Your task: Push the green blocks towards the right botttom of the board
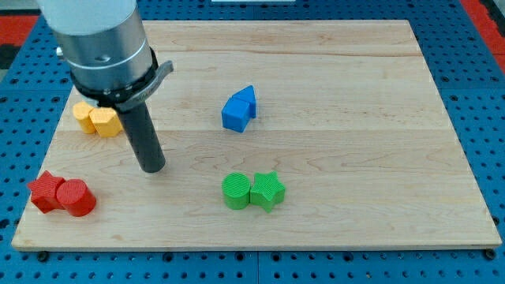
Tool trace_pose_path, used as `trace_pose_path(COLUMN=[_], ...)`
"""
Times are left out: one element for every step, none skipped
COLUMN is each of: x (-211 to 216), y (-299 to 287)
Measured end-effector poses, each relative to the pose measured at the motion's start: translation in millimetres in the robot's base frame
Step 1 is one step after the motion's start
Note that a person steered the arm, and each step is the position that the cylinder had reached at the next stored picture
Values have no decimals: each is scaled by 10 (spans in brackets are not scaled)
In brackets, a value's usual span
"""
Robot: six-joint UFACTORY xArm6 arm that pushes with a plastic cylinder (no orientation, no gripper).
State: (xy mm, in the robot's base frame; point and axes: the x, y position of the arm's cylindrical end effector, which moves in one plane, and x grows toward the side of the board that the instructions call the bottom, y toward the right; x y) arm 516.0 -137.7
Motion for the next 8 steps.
trace_pose_path(x=[199, 321, 333, 333, 333, 338, 545, 626], y=[16, 46, 482, 1097, 1645, 1954, 2050, 1899])
